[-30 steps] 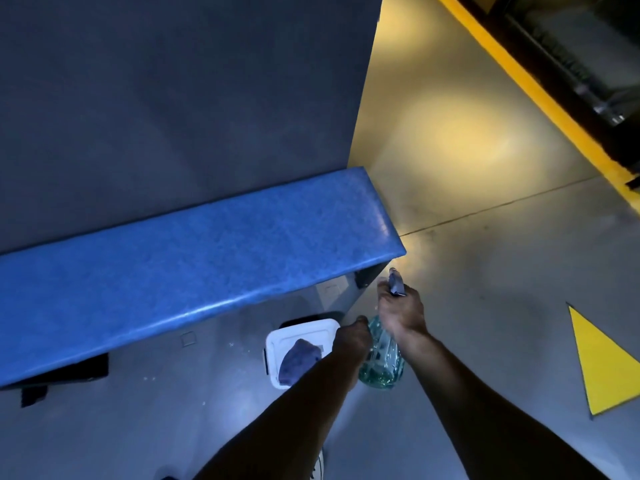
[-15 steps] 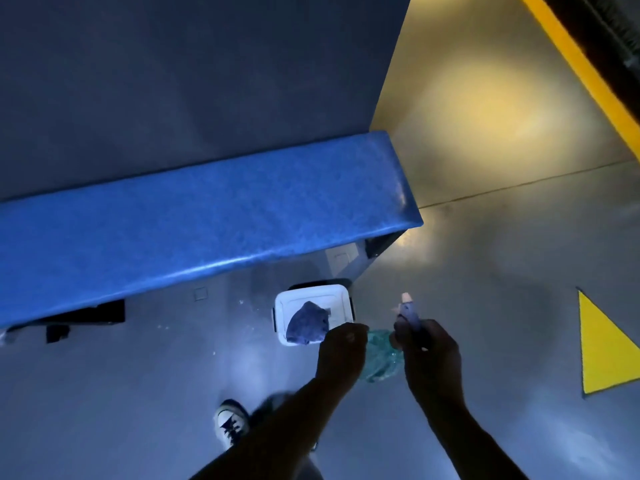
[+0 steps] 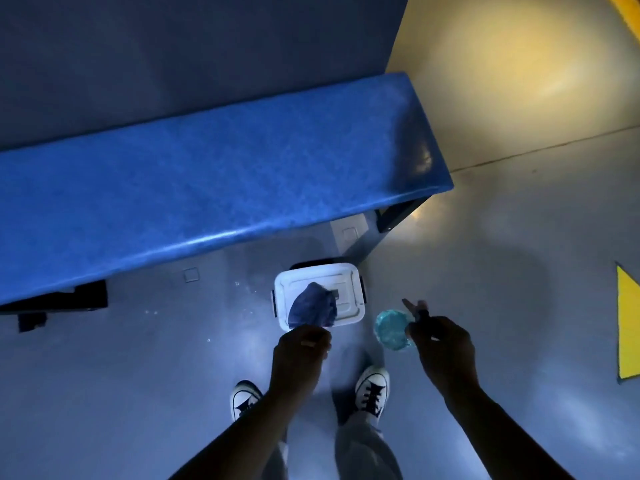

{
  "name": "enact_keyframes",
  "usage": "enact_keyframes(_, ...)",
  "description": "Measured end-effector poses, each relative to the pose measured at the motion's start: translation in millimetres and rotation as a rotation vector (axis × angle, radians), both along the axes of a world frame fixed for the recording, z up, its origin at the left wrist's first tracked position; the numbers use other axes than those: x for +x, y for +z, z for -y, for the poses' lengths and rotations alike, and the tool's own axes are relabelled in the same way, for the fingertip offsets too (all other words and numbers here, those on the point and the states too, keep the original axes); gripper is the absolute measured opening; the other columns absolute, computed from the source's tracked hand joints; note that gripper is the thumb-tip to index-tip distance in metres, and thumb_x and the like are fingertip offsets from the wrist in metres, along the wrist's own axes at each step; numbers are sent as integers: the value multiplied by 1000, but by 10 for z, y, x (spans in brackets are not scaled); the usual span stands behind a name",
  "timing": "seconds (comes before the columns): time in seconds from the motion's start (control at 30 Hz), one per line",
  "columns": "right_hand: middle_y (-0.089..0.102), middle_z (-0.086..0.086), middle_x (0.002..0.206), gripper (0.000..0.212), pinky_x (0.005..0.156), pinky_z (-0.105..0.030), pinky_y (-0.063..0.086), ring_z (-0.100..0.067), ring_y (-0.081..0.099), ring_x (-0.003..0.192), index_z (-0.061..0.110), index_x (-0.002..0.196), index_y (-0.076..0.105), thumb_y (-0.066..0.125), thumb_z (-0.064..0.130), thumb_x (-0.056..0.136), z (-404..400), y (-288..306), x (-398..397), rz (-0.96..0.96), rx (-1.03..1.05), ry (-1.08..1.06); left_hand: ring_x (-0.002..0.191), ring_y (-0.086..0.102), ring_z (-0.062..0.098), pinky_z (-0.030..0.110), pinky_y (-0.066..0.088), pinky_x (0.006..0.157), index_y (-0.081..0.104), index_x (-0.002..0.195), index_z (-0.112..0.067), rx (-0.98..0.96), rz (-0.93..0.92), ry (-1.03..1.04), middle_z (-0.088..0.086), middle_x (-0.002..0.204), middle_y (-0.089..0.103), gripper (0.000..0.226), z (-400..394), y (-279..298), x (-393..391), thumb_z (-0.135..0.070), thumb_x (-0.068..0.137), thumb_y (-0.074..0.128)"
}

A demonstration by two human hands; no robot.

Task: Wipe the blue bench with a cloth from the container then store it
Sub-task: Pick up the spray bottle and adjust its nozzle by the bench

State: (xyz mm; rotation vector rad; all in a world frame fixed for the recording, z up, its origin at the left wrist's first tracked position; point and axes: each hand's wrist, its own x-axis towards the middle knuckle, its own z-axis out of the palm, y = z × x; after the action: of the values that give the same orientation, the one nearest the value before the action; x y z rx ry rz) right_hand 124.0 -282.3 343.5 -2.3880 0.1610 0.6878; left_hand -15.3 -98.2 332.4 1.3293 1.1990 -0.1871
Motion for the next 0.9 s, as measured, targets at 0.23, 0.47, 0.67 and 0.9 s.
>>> enact_keyframes(0.23,77,-6,94,21,69,-27,54,-19,68,76,13,98,76,69,31,90,205,-2009,509,-11,-152,156,60,60,15,17,46,55,76,74,-14,123,-39,65,13,66,73,32,61,-1756,-90,11,85,60)
enact_keyframes(0.47,76,-4,87,17,58,-20,43,-10,62,65,15,97,76,69,28,91,371,-3380,889,-85,-253,281,101,68,30,44,58,88,61,106,-57,429,-186,-114,7,109,72,36,-54,-3114,27,-50,71,69)
enact_keyframes(0.67,74,-12,96,21,75,-32,52,-33,68,89,15,100,73,67,31,88,423,-3825,900,-75,-241,168,124,53,29,43,49,99,49,140,-33,507,-380,-322,2,132,55,88,-41,-3398,242,-59,61,79)
enact_keyframes(0.9,68,-13,114,47,76,-31,54,-27,65,96,8,124,63,75,35,87,470,-3558,862,-85,-214,242,65,69,9,20,57,48,64,101,-34,481,-226,-265,0,95,68,22,-198,-3361,241,-26,80,62)
